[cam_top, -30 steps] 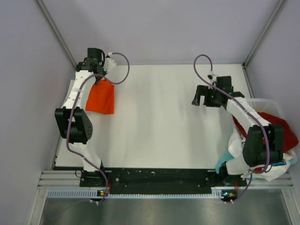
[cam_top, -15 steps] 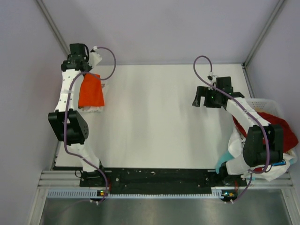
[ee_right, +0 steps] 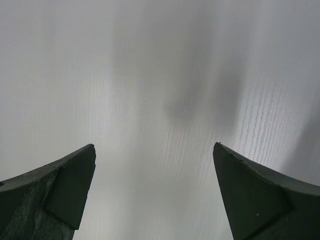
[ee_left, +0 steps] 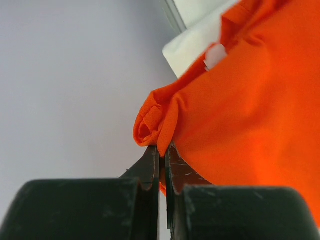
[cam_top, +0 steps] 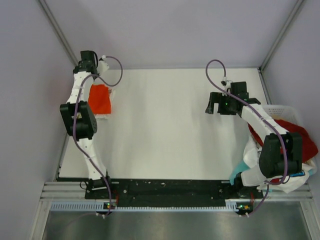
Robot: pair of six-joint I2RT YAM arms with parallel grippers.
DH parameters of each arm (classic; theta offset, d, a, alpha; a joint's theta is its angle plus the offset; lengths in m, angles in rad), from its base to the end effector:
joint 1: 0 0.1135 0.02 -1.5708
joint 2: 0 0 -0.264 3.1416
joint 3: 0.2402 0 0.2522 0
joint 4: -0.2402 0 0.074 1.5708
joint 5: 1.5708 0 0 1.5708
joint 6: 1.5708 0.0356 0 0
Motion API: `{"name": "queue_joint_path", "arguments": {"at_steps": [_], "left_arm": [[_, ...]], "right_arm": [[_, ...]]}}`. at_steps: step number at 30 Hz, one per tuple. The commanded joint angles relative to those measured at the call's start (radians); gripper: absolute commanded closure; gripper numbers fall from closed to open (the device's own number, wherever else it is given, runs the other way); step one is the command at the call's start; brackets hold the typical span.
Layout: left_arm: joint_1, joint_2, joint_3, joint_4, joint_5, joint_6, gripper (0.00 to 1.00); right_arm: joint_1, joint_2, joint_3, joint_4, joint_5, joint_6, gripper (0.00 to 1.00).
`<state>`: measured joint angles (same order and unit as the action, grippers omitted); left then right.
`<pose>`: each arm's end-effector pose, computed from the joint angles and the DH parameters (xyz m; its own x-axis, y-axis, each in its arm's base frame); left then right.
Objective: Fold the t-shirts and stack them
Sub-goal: Put the neatly folded tshirt into the corner of the board with the left arm
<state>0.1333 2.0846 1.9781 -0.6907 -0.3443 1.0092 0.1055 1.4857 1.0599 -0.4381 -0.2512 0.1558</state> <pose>0.4690 0.0750 0.3001 -0.6813 0.7125 -0.1677 0.4091 0.5606 0.7200 0.3132 0.0421 0.2475 -0.7877 0.0677 -0.6123 -0.1420 0.9472 0.2875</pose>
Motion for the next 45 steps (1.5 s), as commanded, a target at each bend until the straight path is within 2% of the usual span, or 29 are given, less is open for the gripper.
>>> {"name": "queue_joint_path", "arguments": {"at_steps": [1, 2, 5, 7, 11, 14, 16, 20, 28, 38, 40, 45], "left_arm": [[0.026, 0.158, 0.193, 0.235, -0.188, 0.037, 1.0], [0.032, 0.199, 0.232, 0.256, -0.231, 0.042, 0.92], [0.031, 0.259, 0.263, 0.333, -0.301, 0.066, 0.4], [0.019, 0.247, 0.239, 0.315, -0.3, 0.045, 0.33], [-0.026, 0.091, 0.034, 0.235, -0.194, -0.056, 0.33], [-0.069, -0.029, -0.109, 0.116, -0.052, -0.142, 0.34], [-0.081, -0.064, -0.125, -0.002, 0.077, -0.217, 0.42], [-0.083, -0.057, -0.116, -0.167, 0.2, -0.329, 0.52], [-0.081, -0.052, -0.211, -0.245, 0.295, -0.369, 0.53], [-0.084, -0.037, -0.234, -0.245, 0.315, -0.386, 0.54], [-0.09, -0.029, -0.242, -0.248, 0.3, -0.385, 0.55], [-0.092, -0.023, -0.266, -0.222, 0.205, -0.386, 0.64]], "right_arm": [[-0.009, -0.053, 0.012, 0.002, 0.003, -0.021, 0.01], [-0.01, -0.056, 0.012, 0.001, 0.003, -0.024, 0.01], [-0.009, -0.065, 0.008, -0.002, 0.004, -0.027, 0.01], [-0.01, -0.07, 0.003, -0.002, 0.003, -0.03, 0.01], [-0.009, -0.071, -0.006, -0.004, 0.0, -0.033, 0.01], [-0.009, -0.068, -0.008, -0.001, -0.01, -0.035, 0.01], [-0.01, -0.065, -0.008, -0.002, -0.014, -0.032, 0.01], [-0.01, -0.071, -0.012, -0.001, -0.023, -0.032, 0.01], [-0.009, -0.087, -0.035, -0.002, -0.02, -0.03, 0.01], [-0.01, -0.071, -0.038, -0.002, -0.023, -0.038, 0.01], [-0.009, -0.068, -0.037, -0.002, -0.025, -0.038, 0.01], [-0.009, -0.07, -0.035, -0.002, -0.026, -0.041, 0.01]]}}
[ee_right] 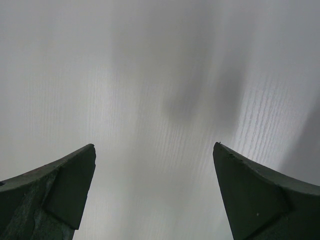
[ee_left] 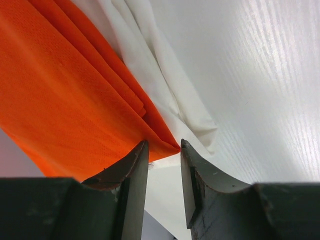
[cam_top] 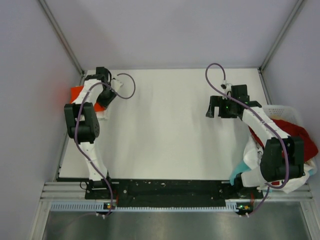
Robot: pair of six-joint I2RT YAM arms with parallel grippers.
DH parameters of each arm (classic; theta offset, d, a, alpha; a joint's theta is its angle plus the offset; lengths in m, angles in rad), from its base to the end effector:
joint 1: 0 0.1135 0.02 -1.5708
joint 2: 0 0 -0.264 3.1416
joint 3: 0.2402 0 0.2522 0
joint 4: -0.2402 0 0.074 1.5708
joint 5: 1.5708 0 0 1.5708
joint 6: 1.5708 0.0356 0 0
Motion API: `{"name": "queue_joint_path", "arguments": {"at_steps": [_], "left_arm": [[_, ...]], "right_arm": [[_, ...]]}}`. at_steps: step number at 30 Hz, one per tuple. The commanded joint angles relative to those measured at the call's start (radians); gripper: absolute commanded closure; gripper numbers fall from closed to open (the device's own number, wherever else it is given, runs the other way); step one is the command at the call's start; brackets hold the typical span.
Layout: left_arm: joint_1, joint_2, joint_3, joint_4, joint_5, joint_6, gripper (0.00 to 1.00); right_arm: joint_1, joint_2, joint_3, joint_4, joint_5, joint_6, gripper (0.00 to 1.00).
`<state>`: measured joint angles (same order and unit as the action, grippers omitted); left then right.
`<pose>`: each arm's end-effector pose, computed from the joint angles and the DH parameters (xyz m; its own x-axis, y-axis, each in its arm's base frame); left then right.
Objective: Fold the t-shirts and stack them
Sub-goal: Put the neatly folded tshirt into the corner of the board with the left arm
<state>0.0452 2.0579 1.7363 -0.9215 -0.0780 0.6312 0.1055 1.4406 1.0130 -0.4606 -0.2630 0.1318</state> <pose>0.4296 0.0222 0.2226 -0.8049 0.5525 -0.2163 0.5016 0.8284 0.2495 0.2992 0.0410 0.2442 -0.7997 0.0429 -0.5988 -0.1611 0.9455 0.2829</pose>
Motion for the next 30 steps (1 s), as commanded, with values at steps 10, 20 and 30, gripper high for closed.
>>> {"name": "queue_joint_path", "arguments": {"at_steps": [10, 20, 30], "left_arm": [[-0.004, -0.013, -0.053, 0.001, -0.111, 0.005, 1.0], [-0.002, -0.119, -0.115, -0.04, -0.092, 0.041, 1.0], [-0.001, -0.125, -0.193, -0.051, -0.068, 0.061, 1.0]], "right_arm": [[-0.009, -0.032, 0.013, 0.019, -0.01, -0.018, 0.01], [-0.01, -0.034, 0.01, 0.019, -0.004, -0.021, 0.01], [-0.01, -0.04, 0.01, 0.016, -0.001, -0.026, 0.01]]}}
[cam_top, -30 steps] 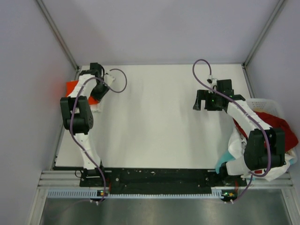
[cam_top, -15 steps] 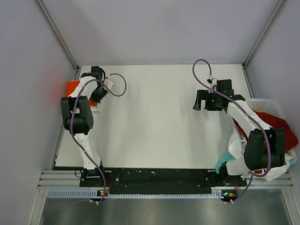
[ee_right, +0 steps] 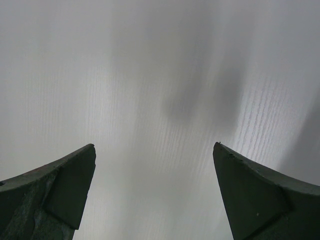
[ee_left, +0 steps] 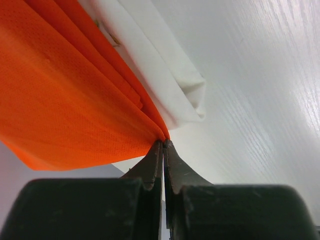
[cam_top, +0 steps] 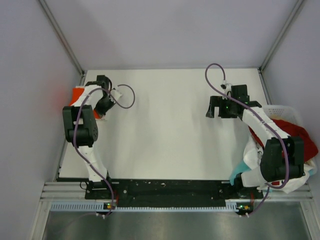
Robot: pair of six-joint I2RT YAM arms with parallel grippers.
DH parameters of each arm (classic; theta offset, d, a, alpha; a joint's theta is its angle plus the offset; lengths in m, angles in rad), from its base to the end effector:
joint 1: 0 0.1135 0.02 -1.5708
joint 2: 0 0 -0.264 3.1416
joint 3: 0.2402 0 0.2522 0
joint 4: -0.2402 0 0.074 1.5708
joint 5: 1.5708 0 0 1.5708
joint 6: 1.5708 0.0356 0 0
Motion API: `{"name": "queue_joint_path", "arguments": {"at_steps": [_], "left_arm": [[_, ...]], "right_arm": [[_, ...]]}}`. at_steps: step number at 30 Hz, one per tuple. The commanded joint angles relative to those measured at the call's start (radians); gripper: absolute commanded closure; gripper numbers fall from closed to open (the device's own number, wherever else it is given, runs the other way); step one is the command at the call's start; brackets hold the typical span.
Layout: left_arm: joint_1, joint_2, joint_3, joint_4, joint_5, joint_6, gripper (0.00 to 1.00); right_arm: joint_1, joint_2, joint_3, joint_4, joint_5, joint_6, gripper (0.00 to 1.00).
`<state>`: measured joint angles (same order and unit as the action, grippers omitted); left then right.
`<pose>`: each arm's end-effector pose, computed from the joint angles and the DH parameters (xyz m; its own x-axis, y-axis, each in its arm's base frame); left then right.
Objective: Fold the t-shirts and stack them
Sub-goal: Put the neatly folded tshirt into the corner of the board with the left arm
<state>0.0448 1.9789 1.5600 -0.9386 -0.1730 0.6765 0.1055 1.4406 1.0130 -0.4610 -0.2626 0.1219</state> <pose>0.3954 0.0239 0.2044 -0.8117 0.5810 -0.0597 0.5485 0.7935 0.2637 0.2992 0.0410 0.2442 -0.7983 0.0336 -0.6013 -0.1686 0.9461 0.2767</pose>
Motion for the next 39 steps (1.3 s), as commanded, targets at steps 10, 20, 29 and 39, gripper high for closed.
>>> {"name": "queue_joint_path", "arguments": {"at_steps": [10, 20, 29, 39], "left_arm": [[-0.008, -0.118, 0.015, -0.04, 0.121, -0.025, 0.33], [-0.216, -0.353, -0.25, 0.246, 0.317, -0.095, 0.01], [-0.226, -0.483, -0.693, 0.769, 0.461, -0.268, 0.01], [-0.18, -0.448, -0.807, 0.946, 0.546, -0.344, 0.01]], "right_arm": [[-0.009, -0.057, 0.007, 0.019, 0.042, -0.01, 0.01], [-0.01, -0.207, -0.132, 0.211, 0.134, 0.039, 0.01], [-0.01, -0.394, -0.373, 0.488, 0.342, 0.14, 0.01], [-0.01, -0.442, -0.59, 0.683, 0.422, 0.151, 0.01]]}}
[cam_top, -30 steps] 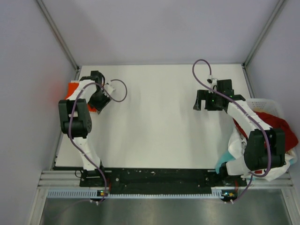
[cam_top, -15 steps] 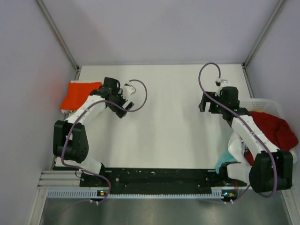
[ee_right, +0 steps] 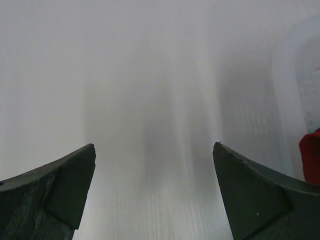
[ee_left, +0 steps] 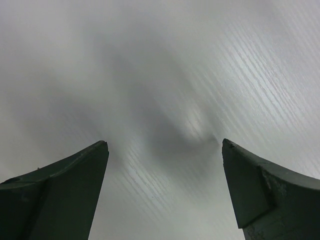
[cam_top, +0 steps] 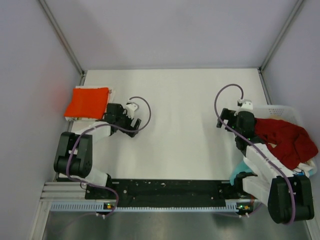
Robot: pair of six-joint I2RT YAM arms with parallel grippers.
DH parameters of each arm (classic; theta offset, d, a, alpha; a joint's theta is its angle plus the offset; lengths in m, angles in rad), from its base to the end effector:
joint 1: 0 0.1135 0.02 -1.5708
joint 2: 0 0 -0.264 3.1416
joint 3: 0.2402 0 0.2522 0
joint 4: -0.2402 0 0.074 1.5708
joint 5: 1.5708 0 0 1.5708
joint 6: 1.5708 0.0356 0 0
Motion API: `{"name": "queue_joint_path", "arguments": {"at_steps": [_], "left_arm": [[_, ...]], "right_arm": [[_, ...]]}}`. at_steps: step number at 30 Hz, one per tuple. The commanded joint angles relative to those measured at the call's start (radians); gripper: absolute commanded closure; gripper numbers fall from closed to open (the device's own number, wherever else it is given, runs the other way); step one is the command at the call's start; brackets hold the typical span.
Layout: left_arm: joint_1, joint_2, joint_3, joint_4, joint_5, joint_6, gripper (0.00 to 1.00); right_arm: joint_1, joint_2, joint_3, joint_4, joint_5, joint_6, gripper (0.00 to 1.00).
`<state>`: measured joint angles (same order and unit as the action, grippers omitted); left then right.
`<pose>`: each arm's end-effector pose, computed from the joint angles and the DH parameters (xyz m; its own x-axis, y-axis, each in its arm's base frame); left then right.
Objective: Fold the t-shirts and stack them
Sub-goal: Put the neatly folded tshirt into the corner of the board with the left arm
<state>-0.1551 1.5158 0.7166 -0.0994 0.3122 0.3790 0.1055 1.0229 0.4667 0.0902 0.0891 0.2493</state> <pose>0.2813 -0.0551 0.1589 -0.5939 0.4492 -0.6674 0.5982 0.8013 0.0071 0.2191 0.0200 0.2113 -0.4394 0.2006 -0.8756 0.0852 0.9797 0.1817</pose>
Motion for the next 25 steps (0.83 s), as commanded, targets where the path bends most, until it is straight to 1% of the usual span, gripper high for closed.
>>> {"name": "queue_joint_path", "arguments": {"at_steps": [1, 5, 19, 22, 25], "left_arm": [[0.023, 0.018, 0.038, 0.106, 0.073, -0.043, 0.01], [0.026, 0.009, 0.032, 0.104, 0.103, -0.025, 0.01], [0.029, 0.023, 0.047, 0.076, 0.117, -0.02, 0.01], [0.031, 0.029, 0.057, 0.05, 0.156, 0.008, 0.01], [0.031, 0.03, 0.057, 0.053, 0.15, 0.001, 0.01]], "right_arm": [[-0.012, -0.027, -0.042, 0.126, 0.077, 0.013, 0.01], [-0.01, -0.043, -0.066, 0.17, 0.069, 0.01, 0.01], [-0.012, -0.064, -0.079, 0.171, 0.092, 0.016, 0.01], [-0.01, -0.064, -0.077, 0.171, 0.09, 0.015, 0.01], [-0.01, -0.06, -0.077, 0.169, 0.092, 0.015, 0.01]]}}
